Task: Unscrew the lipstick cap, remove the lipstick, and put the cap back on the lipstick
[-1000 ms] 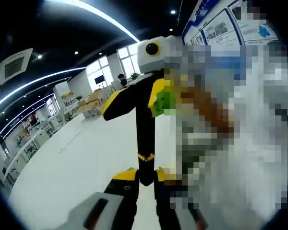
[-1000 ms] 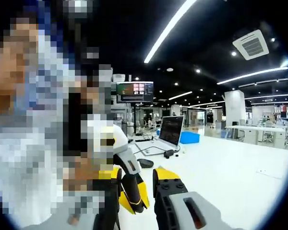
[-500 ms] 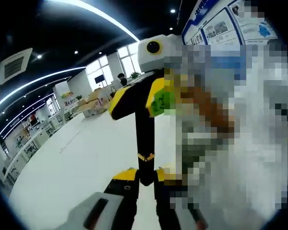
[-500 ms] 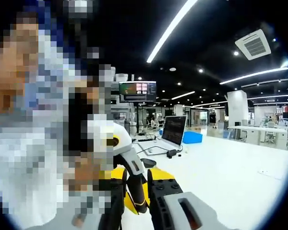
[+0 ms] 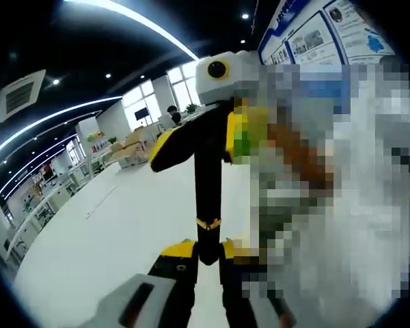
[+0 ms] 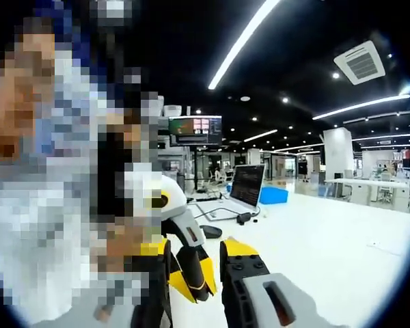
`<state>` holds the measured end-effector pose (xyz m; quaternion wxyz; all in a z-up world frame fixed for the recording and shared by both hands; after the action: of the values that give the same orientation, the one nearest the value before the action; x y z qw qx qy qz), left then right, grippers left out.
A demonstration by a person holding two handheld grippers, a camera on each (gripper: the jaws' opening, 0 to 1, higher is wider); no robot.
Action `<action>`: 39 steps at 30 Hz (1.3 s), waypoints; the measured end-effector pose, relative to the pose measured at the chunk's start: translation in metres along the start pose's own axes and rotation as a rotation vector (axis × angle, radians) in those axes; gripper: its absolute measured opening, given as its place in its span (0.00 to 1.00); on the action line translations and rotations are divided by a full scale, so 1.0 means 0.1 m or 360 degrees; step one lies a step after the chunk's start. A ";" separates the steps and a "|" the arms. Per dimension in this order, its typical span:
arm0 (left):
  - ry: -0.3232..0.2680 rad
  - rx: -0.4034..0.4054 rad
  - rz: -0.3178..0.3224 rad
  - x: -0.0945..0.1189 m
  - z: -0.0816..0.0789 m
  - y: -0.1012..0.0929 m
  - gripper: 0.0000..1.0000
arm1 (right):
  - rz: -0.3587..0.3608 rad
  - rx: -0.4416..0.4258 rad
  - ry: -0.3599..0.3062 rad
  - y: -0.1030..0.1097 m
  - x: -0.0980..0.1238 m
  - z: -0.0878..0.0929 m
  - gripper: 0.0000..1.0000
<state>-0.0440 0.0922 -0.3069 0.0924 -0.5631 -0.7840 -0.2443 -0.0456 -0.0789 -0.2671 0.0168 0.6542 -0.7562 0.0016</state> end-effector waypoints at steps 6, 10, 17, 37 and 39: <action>-0.0014 0.0029 0.0011 -0.02 0.01 0.00 0.14 | -0.0009 0.0024 0.0049 0.00 -0.03 0.04 0.23; -0.0015 0.0048 0.0017 -0.02 0.01 0.01 0.14 | -0.0004 0.0039 0.0048 0.01 -0.04 0.04 0.12; -0.0010 0.0077 0.0020 -0.05 0.02 0.00 0.14 | 0.0029 0.0096 0.0082 0.03 -0.05 0.03 0.11; 0.0009 0.0073 0.0016 -0.05 0.06 0.01 0.13 | 0.0062 0.0133 0.0131 0.01 -0.05 0.06 0.11; 0.0004 0.0081 0.0019 -0.05 0.06 0.01 0.13 | 0.0065 0.0126 0.0133 0.01 -0.05 0.06 0.11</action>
<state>-0.0400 0.0913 -0.3140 0.1090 -0.5649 -0.7865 -0.2245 -0.0461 -0.0740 -0.2729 0.0225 0.6382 -0.7673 0.0592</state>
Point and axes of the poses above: the point that each gripper's makers call its tool centre point, and the gripper's own axes: x roughly backward along the fingers, y roughly to its left, z roughly out of its underside, the point moved 10 cm from there along x, roughly backward along the fingers, and after that the axes turned 2 degrees about -z, right-handed, at the moved point
